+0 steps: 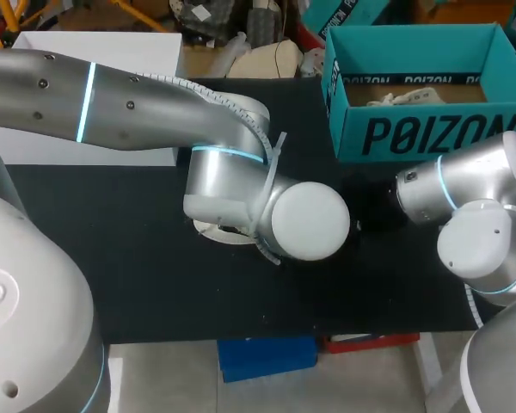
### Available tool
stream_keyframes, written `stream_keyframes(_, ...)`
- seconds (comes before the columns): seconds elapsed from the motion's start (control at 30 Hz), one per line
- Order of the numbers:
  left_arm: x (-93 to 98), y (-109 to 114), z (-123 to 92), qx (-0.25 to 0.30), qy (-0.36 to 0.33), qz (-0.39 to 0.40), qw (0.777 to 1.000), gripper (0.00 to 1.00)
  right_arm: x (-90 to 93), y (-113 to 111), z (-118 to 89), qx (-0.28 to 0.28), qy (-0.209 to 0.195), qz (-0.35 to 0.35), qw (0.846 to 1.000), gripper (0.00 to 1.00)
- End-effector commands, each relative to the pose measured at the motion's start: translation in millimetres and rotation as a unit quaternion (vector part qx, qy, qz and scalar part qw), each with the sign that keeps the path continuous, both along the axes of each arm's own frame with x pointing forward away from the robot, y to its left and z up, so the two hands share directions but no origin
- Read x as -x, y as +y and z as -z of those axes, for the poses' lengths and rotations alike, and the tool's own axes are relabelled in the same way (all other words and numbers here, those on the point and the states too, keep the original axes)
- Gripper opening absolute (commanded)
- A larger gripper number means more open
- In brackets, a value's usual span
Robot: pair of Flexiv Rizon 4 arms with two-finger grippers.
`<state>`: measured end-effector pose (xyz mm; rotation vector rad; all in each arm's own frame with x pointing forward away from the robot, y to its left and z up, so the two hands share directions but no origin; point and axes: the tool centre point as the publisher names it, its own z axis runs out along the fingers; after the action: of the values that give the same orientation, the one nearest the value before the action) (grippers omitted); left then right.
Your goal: Take the shoe out of the shoebox, open the shoe tongue, remove and reinsert the insole, then place the shoe into the shoebox
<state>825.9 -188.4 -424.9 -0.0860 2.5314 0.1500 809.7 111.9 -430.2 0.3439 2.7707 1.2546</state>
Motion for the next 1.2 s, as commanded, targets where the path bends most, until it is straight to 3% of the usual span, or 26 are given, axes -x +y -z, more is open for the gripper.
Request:
stream_keyframes(0.03, -27.1, 7.6, 30.1, 0.02, 0.051, 0.01, 0.998, 0.0, 0.4, 2.5, 1.6, 0.0, 0.0, 0.0, 1.0, 0.0)
stream_keyframes(0.37, -14.8, 12.4, 13.5, 0.091, 0.13, 0.041, 0.986, 0.0, 0.4, 2.5, 1.6, 0.0, 0.0, 0.0, 1.0, 0.0)
stream_keyframes(0.7, -9.6, 6.2, -15.0, 0.144, 0.161, 0.058, 0.975, 0.0, 0.4, 2.5, 1.6, 0.0, 0.0, 0.0, 1.0, 0.0)
stream_keyframes(1.03, -0.2, -1.7, -33.7, 0.182, 0.174, 0.078, 0.965, 0.0, 0.4, 2.5, 1.6, 0.0, 0.0, 0.0, 1.0, 0.0)
stream_keyframes(1.2, 3.8, -14.2, -26.0, 0.167, 0.172, 0.094, 0.966, 0.0, 0.4, 2.5, 1.6, 0.0, 0.0, 0.0, 1.0, 0.0)
